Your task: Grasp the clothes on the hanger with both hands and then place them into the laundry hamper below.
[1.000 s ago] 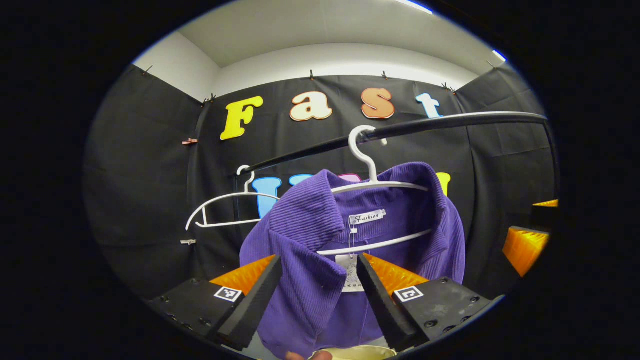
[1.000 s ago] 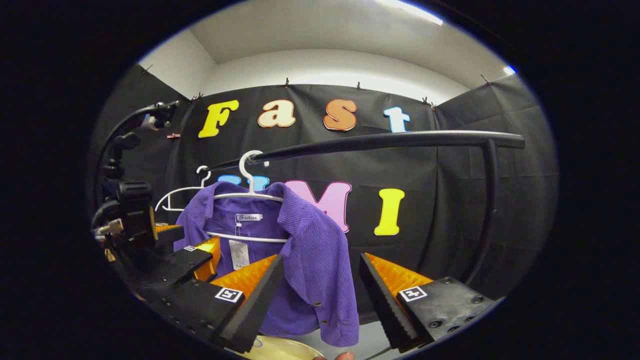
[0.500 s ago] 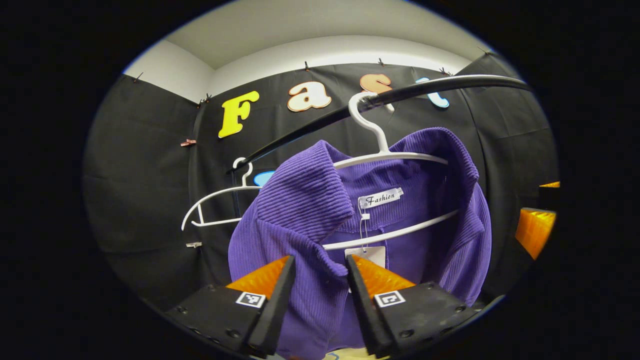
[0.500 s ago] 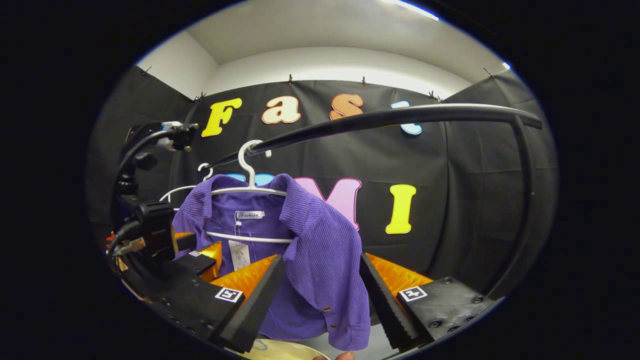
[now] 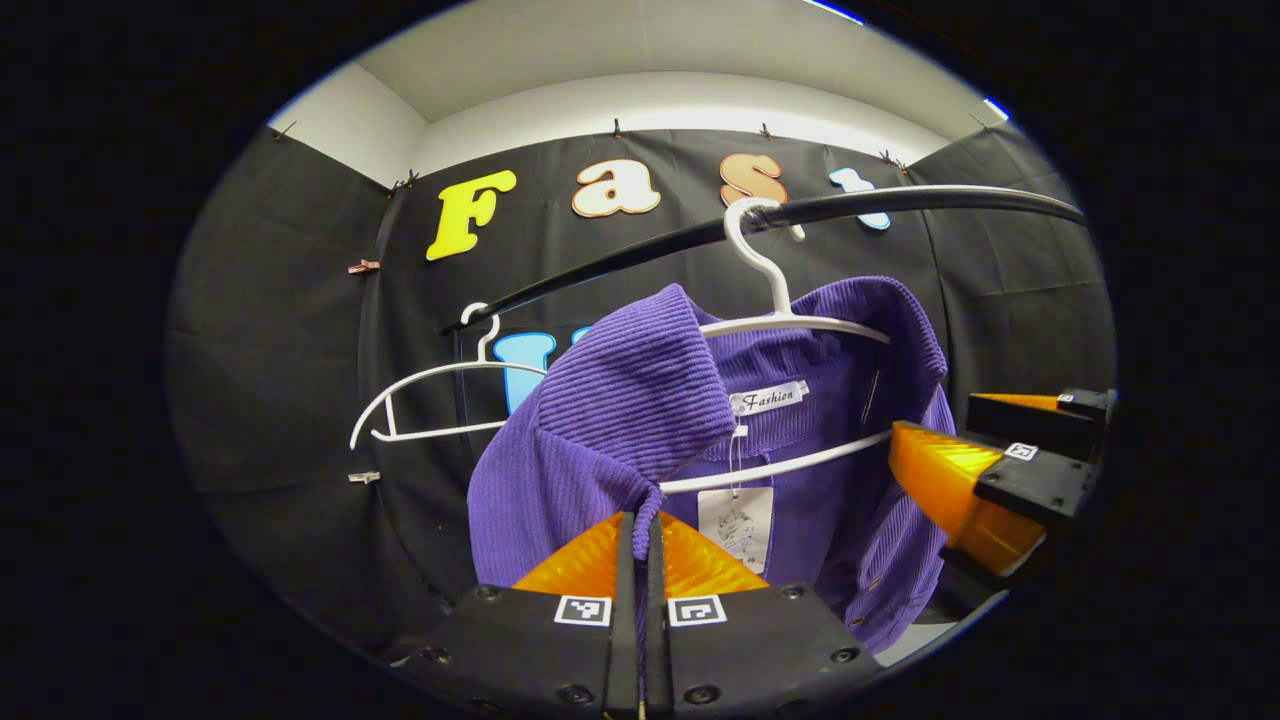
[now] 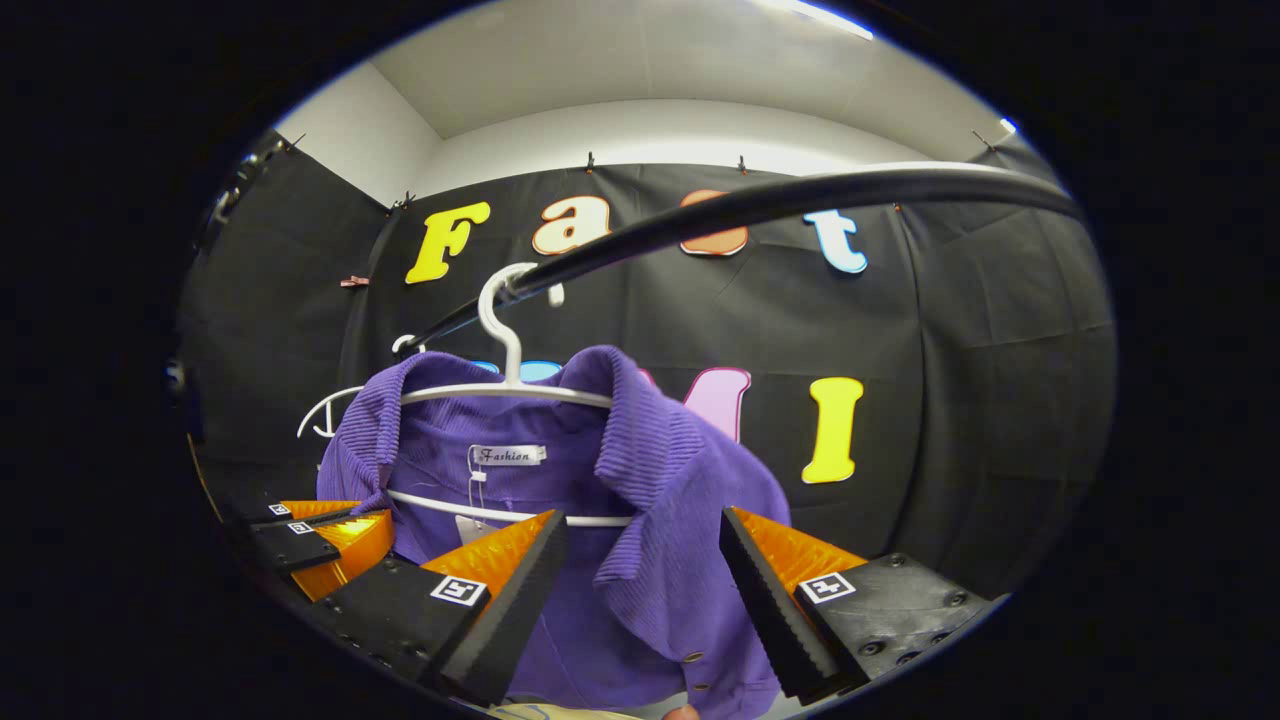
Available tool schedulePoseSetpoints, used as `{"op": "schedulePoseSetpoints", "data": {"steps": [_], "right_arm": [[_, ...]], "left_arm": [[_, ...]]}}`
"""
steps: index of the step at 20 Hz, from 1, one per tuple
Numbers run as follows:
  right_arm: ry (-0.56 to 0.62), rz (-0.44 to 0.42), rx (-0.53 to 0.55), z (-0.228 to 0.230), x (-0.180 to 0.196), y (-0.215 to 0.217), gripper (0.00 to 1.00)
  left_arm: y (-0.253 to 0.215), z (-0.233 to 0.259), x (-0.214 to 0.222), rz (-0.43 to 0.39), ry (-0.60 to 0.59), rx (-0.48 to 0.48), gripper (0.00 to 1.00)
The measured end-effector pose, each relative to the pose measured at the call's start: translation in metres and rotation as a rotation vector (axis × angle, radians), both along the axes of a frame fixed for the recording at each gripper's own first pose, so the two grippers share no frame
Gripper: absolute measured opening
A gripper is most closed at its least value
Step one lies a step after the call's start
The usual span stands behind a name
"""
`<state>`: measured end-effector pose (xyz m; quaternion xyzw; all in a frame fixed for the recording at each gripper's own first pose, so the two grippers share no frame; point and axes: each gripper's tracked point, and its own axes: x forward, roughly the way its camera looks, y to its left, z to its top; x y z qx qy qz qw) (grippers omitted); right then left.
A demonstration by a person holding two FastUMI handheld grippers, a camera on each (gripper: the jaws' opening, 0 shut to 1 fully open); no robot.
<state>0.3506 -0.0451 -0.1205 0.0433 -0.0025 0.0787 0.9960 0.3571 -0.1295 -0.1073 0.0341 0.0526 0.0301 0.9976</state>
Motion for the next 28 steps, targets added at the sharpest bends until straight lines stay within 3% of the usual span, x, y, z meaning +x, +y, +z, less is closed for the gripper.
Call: {"op": "schedulePoseSetpoints", "data": {"steps": [1, 6, 10, 13, 18, 20, 28], "right_arm": [[0.011, -0.003, -0.004, -0.006, 0.007, 0.003, 0.95], [-0.018, -0.053, -0.075, -0.016, 0.018, -0.017, 0.11], [-0.006, -0.025, -0.119, -0.024, 0.014, -0.026, 0.11], [-0.031, -0.024, -0.157, -0.005, 0.007, -0.031, 0.05], [-0.236, -0.213, -0.385, 0.046, 0.012, -0.086, 0.04], [-0.264, -0.27, -0.466, 0.053, 0.022, -0.102, 0.04], [-0.272, -0.441, -0.488, 0.051, 0.056, -0.145, 0.04]], "left_arm": [[0.001, 0.0, -0.001, 0.002, 0.001, 0.0, 0.06], [0.006, 0.0, -0.001, -0.023, -0.01, 0.011, 0.05], [0.007, 0.008, -0.003, -0.049, -0.029, 0.025, 0.05], [0.009, 0.008, -0.003, -0.058, -0.024, 0.066, 0.05], [0.008, 0.017, -0.003, -0.097, 0.008, 0.016, 0.05], [0.011, 0.022, -0.003, -0.107, 0.029, 0.019, 0.05], [0.015, 0.064, -0.01, -0.116, -0.031, -0.016, 0.05]]}}
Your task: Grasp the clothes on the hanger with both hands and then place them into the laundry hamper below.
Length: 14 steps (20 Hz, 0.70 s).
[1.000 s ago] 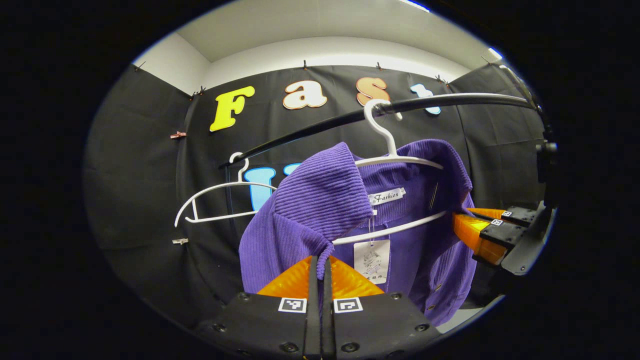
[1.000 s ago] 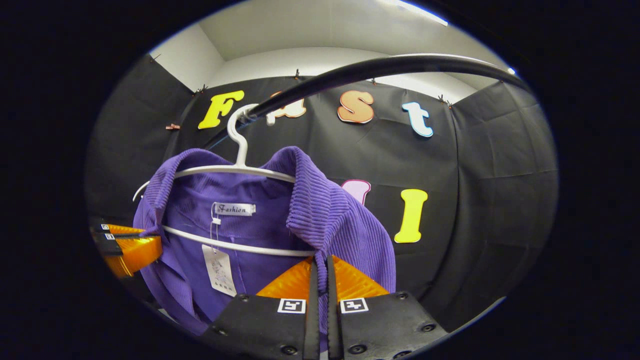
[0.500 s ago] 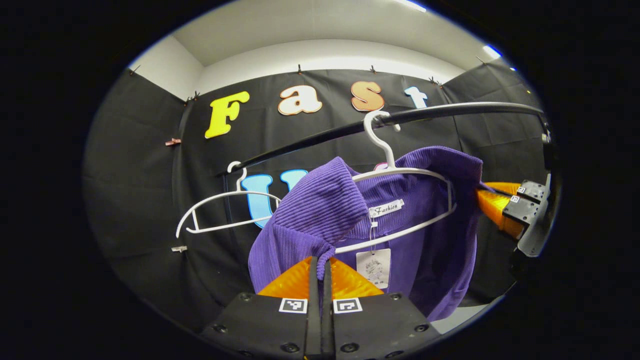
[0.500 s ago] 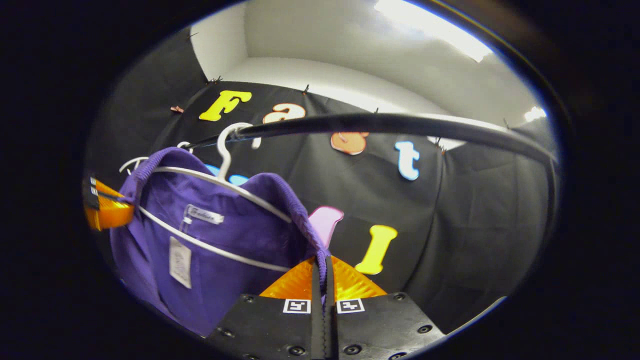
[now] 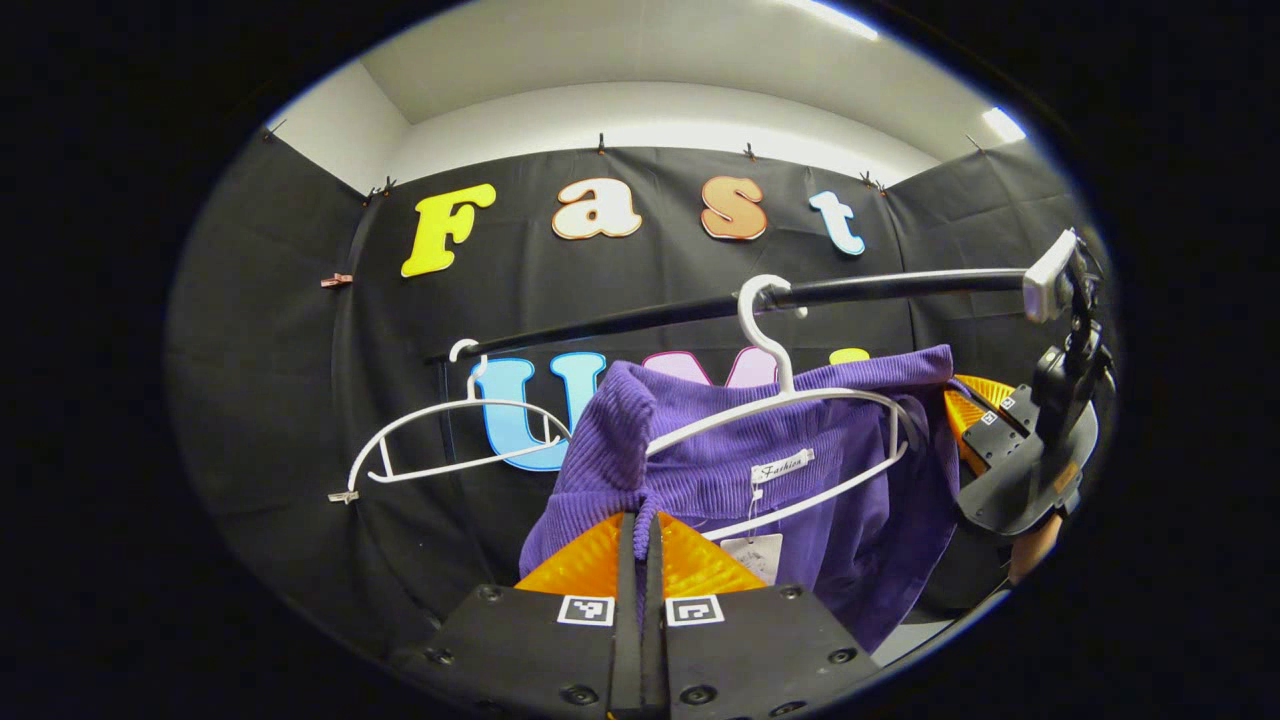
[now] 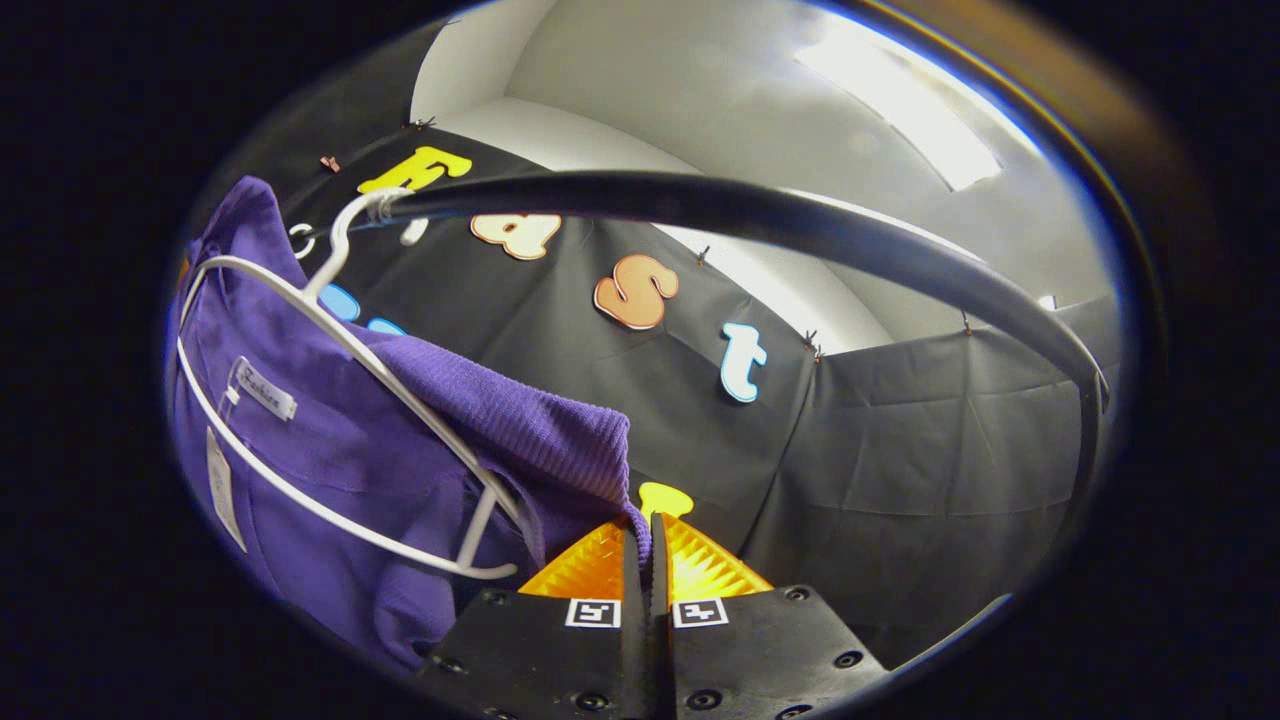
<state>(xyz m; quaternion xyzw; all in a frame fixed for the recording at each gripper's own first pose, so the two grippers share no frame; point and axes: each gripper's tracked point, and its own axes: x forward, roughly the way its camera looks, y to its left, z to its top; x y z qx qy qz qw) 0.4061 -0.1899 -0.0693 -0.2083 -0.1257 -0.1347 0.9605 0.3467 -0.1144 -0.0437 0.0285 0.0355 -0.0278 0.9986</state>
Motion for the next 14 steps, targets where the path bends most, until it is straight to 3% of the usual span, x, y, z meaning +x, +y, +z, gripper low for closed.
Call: {"op": "schedulePoseSetpoints", "data": {"steps": [7, 10, 14], "right_arm": [[0.095, -0.03, 0.009, -0.05, 0.04, -0.008, 0.04], [0.13, 0.0, 0.032, -0.074, 0.038, 0.001, 0.0], [0.227, 0.063, 0.061, -0.11, 0.044, 0.024, 0.05]], "left_arm": [[0.001, -0.001, 0.0, -0.012, 0.022, 0.002, 0.05], [0.008, -0.006, 0.001, -0.003, 0.032, -0.002, 0.05], [0.019, -0.007, 0.003, 0.009, 0.045, -0.007, 0.04]]}}
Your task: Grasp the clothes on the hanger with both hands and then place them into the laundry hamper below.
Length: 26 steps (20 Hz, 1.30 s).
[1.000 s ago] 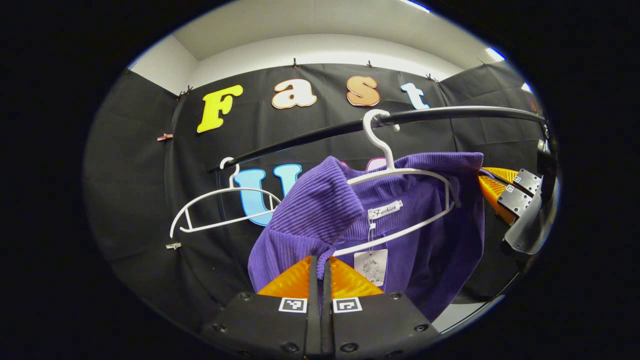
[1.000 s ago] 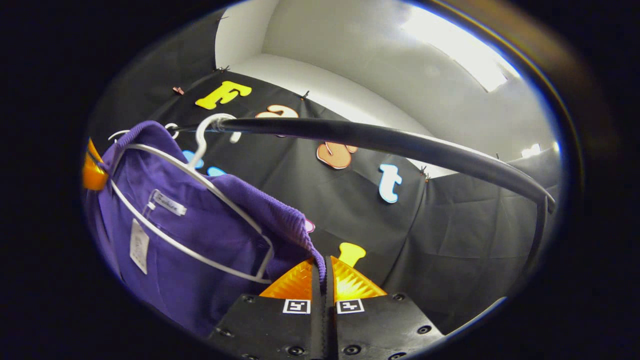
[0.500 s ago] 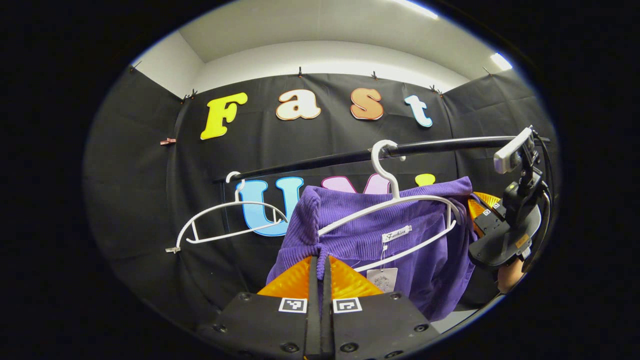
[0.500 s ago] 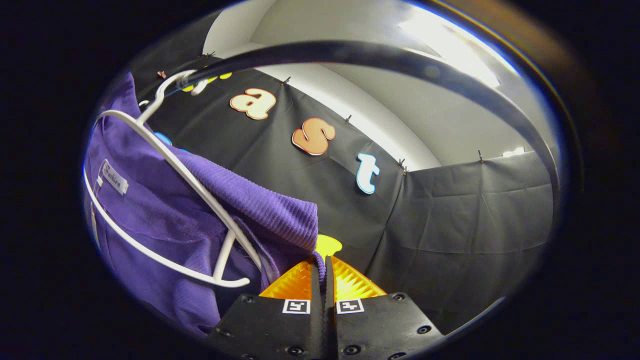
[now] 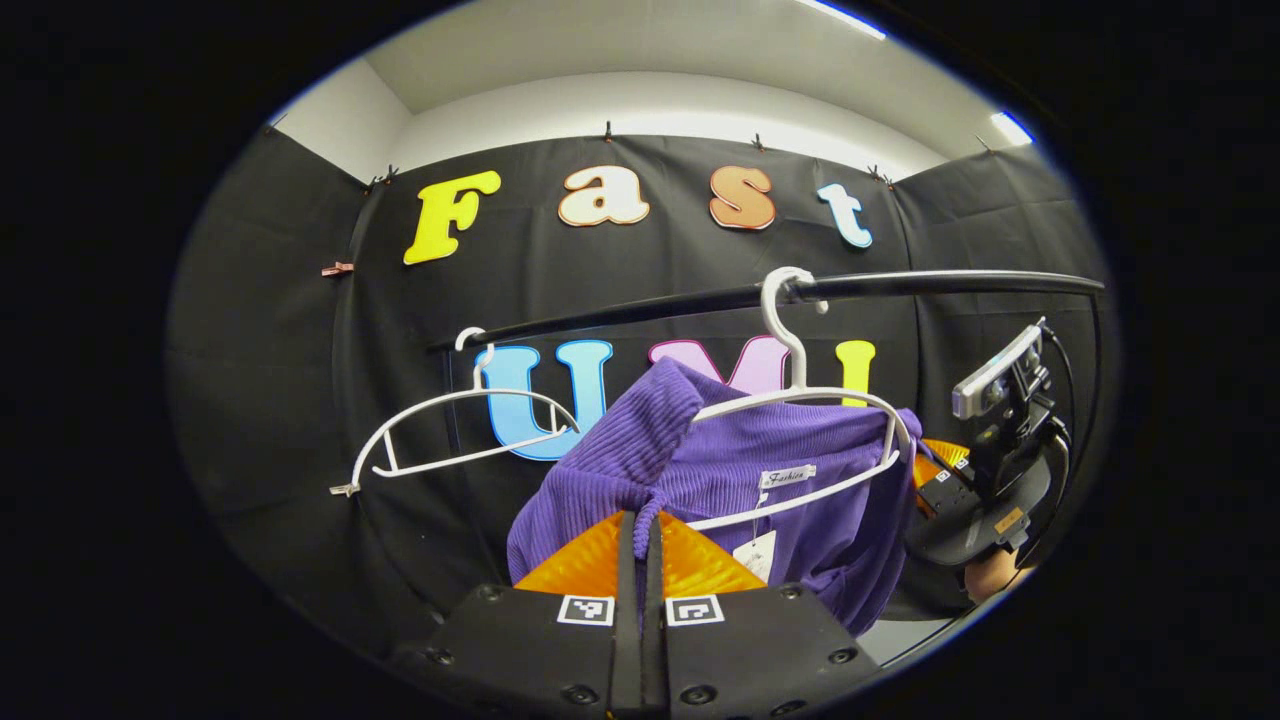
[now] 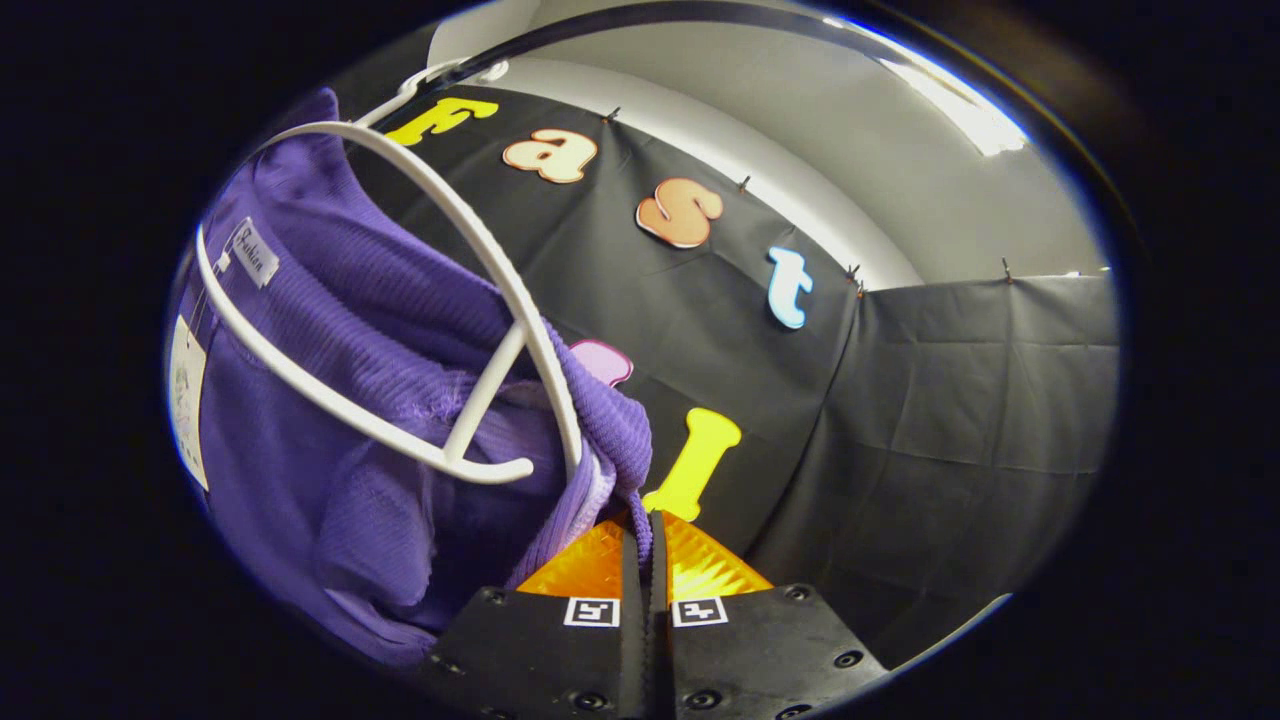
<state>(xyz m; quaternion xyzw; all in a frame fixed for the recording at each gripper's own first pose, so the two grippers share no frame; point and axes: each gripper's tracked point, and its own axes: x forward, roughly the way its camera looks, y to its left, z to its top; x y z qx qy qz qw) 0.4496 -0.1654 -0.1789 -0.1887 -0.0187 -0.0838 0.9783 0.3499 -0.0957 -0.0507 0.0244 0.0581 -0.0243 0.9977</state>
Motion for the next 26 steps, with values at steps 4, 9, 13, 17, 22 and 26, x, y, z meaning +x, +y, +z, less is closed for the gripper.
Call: {"op": "schedulePoseSetpoints", "data": {"steps": [4, 9, 13, 17, 22, 26], "right_arm": [[0.043, 0.055, 0.013, -0.011, 0.013, 0.019, 0.04], [-0.123, -0.058, -0.011, 0.034, 0.035, -0.023, 0.04], [-0.168, -0.073, 0.002, 0.027, 0.052, -0.039, 0.04], [-0.023, 0.031, 0.104, -0.027, 0.063, -0.008, 0.05], [0.18, 0.129, 0.153, -0.101, 0.05, 0.029, 0.04], [0.176, 0.182, 0.211, -0.109, -0.009, 0.056, 0.05]], "left_arm": [[0.004, 0.002, 0.004, 0.007, -0.004, 0.008, 0.05], [0.006, 0.012, 0.015, 0.01, -0.01, 0.02, 0.05], [0.006, -0.004, 0.018, -0.004, 0.032, 0.007, 0.05], [0.013, -0.012, 0.017, 0.004, 0.056, 0.02, 0.05], [0.027, -0.02, 0.025, 0.021, 0.092, 0.027, 0.05], [0.039, -0.042, 0.013, 0.053, 0.105, -0.015, 0.05]]}}
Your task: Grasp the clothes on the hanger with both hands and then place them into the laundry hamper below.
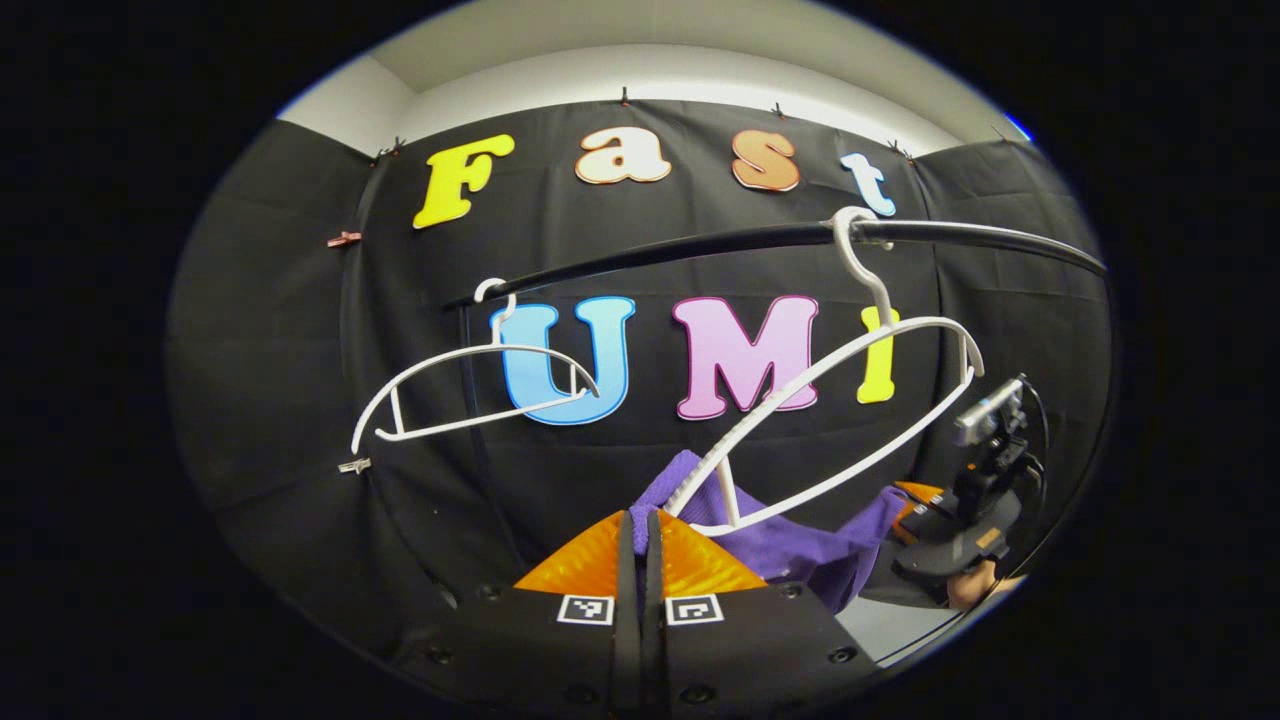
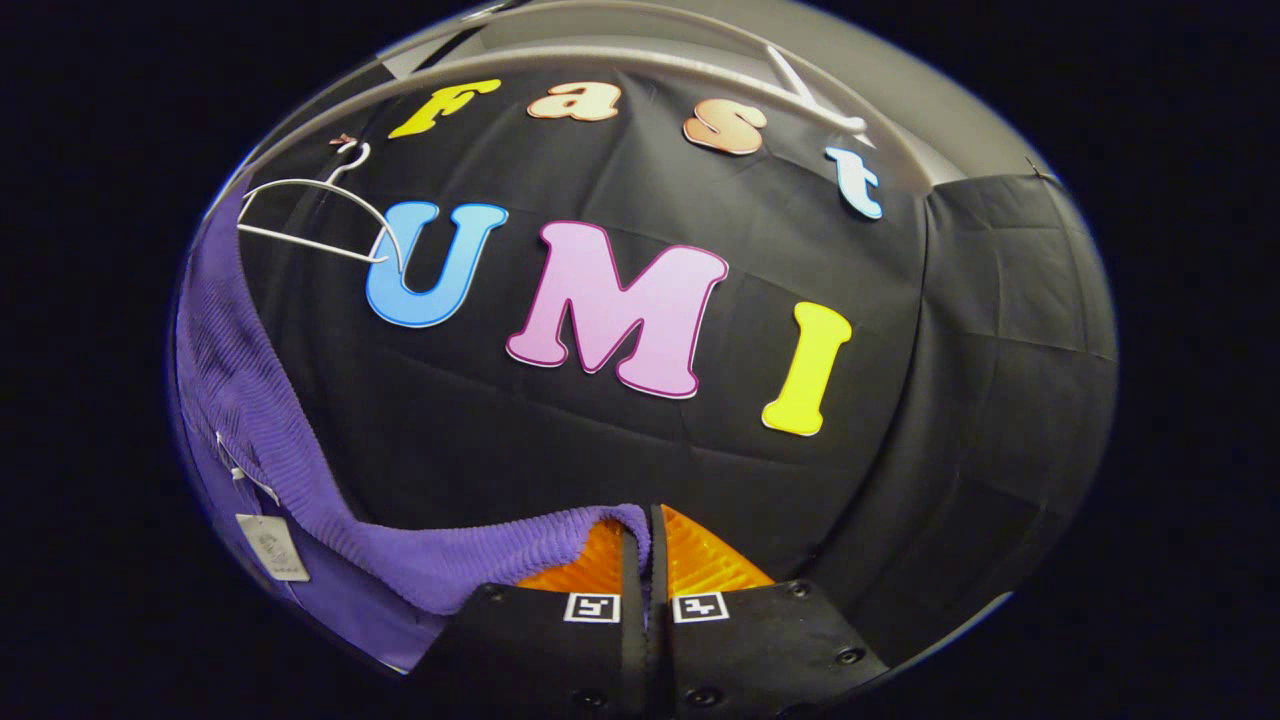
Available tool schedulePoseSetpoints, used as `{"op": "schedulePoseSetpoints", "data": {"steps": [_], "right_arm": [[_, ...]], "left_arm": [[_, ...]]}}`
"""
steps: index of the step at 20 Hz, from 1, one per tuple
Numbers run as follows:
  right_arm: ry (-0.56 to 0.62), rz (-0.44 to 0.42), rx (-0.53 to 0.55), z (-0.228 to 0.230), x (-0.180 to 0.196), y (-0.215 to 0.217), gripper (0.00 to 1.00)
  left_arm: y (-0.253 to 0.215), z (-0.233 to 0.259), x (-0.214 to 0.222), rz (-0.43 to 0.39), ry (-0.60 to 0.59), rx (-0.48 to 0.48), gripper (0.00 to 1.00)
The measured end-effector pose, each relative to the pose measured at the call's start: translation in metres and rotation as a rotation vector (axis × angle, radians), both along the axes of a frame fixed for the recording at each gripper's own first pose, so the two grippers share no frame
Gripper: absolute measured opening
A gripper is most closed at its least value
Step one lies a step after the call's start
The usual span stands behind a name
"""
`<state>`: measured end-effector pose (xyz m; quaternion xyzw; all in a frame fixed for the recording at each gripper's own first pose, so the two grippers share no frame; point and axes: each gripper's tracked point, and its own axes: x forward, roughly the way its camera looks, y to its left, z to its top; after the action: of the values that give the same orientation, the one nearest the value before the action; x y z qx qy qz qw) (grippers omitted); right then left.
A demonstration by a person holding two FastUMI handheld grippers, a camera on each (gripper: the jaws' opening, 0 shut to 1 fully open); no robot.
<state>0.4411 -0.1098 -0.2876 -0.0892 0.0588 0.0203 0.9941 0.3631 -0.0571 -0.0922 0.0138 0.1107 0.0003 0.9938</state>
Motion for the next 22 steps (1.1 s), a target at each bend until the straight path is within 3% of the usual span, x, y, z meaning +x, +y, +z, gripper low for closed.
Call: {"op": "schedulePoseSetpoints", "data": {"steps": [5, 9, 12, 17, 22], "right_arm": [[-0.084, 0.125, 0.039, 0.059, -0.069, 0.044, 0.04], [-0.128, 0.209, 0.053, 0.1, -0.09, 0.064, 0.04], [-0.117, 0.258, 0.118, 0.125, -0.11, 0.083, 0.05], [-0.111, 0.337, 0.171, 0.162, -0.142, 0.105, 0.05], [-0.112, 0.359, 0.23, 0.186, -0.167, 0.101, 0.04]], "left_arm": [[0.03, -0.045, -0.014, 0.046, 0.081, -0.016, 0.04], [0.033, -0.081, -0.036, 0.044, 0.148, -0.035, 0.05], [0.016, -0.09, -0.05, -0.008, 0.172, -0.058, 0.05], [-0.044, -0.065, -0.066, -0.143, 0.147, -0.123, 0.04], [-0.092, -0.018, -0.076, -0.257, 0.081, -0.265, 0.04]]}}
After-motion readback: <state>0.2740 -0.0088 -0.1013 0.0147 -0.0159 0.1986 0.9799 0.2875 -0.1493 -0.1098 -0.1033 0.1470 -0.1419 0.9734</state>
